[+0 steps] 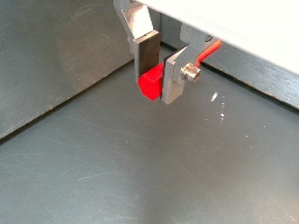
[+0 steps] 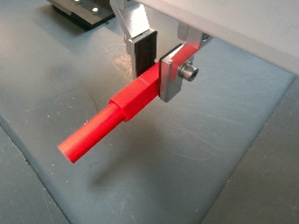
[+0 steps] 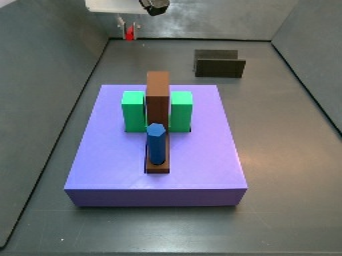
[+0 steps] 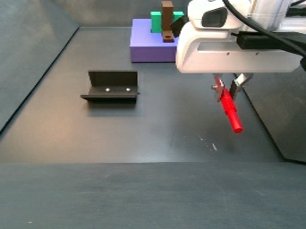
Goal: Pick up the red object. Move up. Place the red object on the fixture. Regrasp the red object. Move to above the board. Insert the red object.
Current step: Place the red object on the fixture.
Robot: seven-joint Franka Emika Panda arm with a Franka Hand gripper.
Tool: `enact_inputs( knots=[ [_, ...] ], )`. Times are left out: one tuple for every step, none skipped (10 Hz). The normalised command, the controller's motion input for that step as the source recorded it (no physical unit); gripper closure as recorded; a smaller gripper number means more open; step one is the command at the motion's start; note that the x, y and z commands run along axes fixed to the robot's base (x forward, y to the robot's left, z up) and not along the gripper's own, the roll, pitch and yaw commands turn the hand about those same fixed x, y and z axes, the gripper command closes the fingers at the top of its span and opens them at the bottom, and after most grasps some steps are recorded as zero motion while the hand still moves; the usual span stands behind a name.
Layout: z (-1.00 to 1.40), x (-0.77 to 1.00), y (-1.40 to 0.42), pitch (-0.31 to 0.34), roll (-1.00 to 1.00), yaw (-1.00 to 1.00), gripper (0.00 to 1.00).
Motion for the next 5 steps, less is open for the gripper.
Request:
enact_inputs(
  knots=[
    [-0.16, 0.37, 0.0, 0.086, -0.07, -0.14, 1.0],
    [-0.21, 0.81, 0.0, 0.0, -0.8, -0.28, 1.0],
    [0.0, 0.78, 0.0, -0.137, -1.0, -0.21, 1.0],
    [0.01, 0.74, 0.0, -0.169, -1.0, -0.21, 1.0],
    [0.16, 0.8, -0.01, -0.089, -1.0, -0.19, 1.0]
  ],
)
